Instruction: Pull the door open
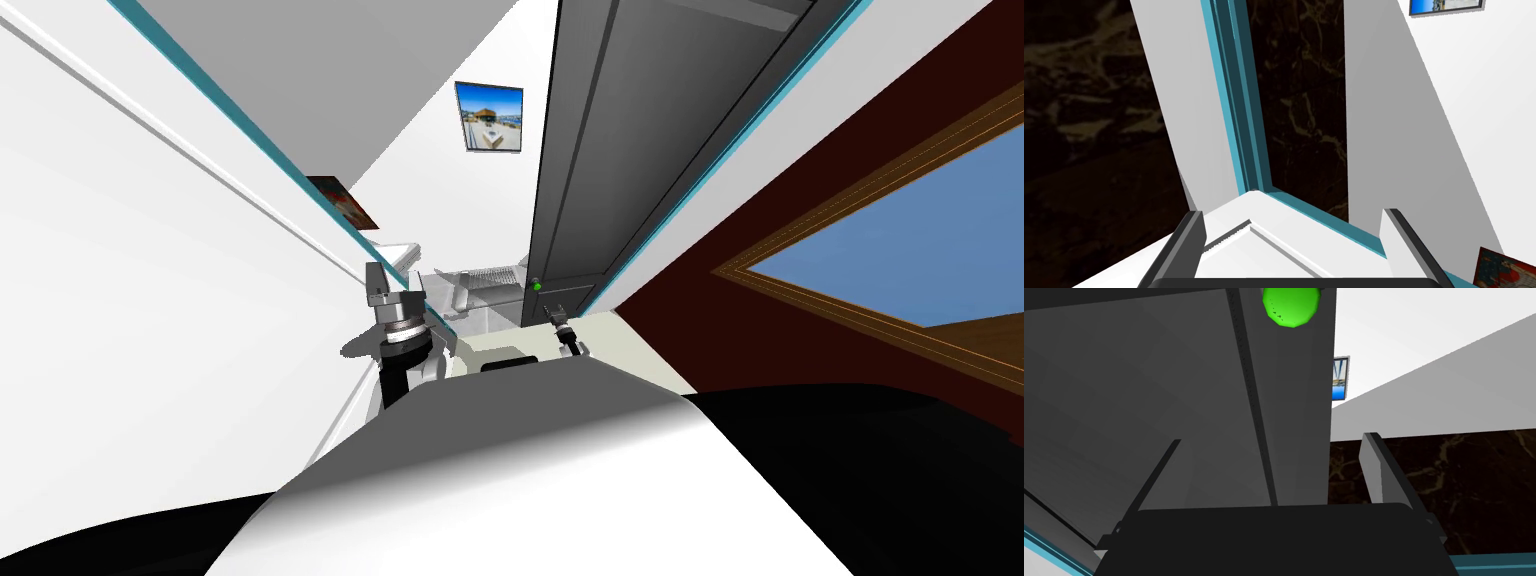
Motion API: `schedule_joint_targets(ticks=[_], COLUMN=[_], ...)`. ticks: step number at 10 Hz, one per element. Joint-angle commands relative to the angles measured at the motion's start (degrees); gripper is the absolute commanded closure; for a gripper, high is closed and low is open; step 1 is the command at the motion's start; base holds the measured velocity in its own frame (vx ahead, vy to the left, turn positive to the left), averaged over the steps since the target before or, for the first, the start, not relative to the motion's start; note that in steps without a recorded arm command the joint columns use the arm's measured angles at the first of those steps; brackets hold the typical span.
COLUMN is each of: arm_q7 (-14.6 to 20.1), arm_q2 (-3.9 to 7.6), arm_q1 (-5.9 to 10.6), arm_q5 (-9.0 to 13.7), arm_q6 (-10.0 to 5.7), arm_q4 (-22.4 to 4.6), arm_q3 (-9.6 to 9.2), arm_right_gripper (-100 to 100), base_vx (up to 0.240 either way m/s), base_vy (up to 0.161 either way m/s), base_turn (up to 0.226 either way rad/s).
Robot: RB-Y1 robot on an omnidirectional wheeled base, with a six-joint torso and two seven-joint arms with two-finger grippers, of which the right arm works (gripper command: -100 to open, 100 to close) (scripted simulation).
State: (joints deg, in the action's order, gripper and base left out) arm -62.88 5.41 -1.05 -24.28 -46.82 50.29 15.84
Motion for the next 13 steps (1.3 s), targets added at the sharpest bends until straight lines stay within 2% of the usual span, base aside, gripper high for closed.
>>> schedule_joint_targets(ticks=[1,5,6,7,8,13], arm_q7=[-0.98,-3.92,-3.33,-2.96,-2.81,-0.96], arm_q2=[0.04,-0.21,-0.25,0.81,1.15,5.22], arm_q1=[0.7,2.1,1.62,1.26,1.13,-0.34], arm_q5=[-0.37,-1.85,-1.7,-1.22,-1.05,0.97], arm_q6=[-0.49,-1.47,-1.11,-1.89,-2.15,-5.2], arm_q4=[-1.78,-6.19,-5.02,-5.84,-6.08,-9.03], arm_q3=[0.27,0.86,0.68,1.47,1.72,4.74], arm_right_gripper=[-100,-100,-100,-100,-100,-100], base_vx=[0.084,0.13,0.052,0.1,0.153,0.197], base_vy=[0.01,0.029,0.007,0.062,0.102,0.062], base_turn=[-0.006,-0.009,0.0,0.128,0.113,0.138])
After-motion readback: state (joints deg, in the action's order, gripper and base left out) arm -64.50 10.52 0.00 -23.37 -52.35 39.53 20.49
